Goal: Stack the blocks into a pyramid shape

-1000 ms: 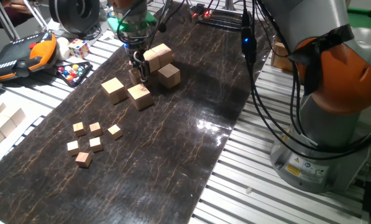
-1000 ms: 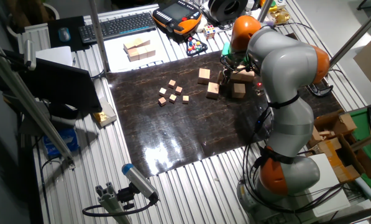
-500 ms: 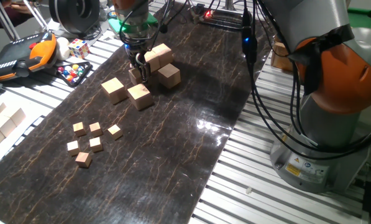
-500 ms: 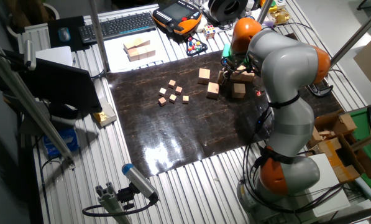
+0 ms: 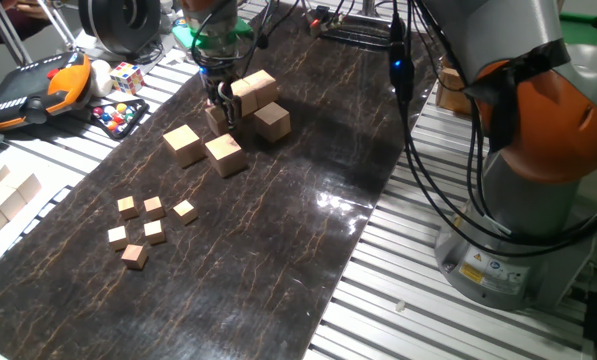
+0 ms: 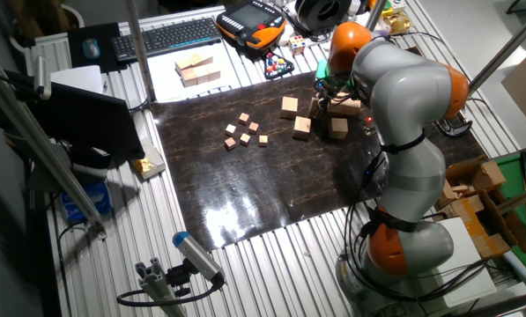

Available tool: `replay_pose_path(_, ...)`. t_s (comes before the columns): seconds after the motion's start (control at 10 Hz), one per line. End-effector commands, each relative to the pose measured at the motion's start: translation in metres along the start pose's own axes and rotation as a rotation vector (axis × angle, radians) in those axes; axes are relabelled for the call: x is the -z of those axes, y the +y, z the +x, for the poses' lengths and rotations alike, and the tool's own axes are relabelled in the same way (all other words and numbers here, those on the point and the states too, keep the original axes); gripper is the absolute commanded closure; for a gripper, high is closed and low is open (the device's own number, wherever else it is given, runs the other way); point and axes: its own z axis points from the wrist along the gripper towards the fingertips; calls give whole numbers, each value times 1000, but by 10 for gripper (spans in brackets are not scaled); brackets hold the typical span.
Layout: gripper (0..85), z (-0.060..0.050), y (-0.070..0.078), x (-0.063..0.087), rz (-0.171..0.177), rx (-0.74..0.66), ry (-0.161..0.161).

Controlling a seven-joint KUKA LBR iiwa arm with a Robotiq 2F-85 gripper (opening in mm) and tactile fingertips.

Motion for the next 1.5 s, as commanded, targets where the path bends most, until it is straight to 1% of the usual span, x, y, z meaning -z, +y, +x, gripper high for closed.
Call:
replay_pose_path(0.0,843,1,5,2,4,-1,8)
replay_pose_path(0.2,843,3,13,-1,2,11,16)
replay_pose_path(0.4,843,3,21,-3,8,27,14)
replay_pose_path(0.6,843,1,29,-5,11,53,-7)
replay_pose_path(0.7,843,0,31,-6,14,54,-9)
replay_pose_path(1.0,843,0,34,-9,17,70,-15)
replay_pose_path(1.4,843,-8,38,-12,27,76,-10)
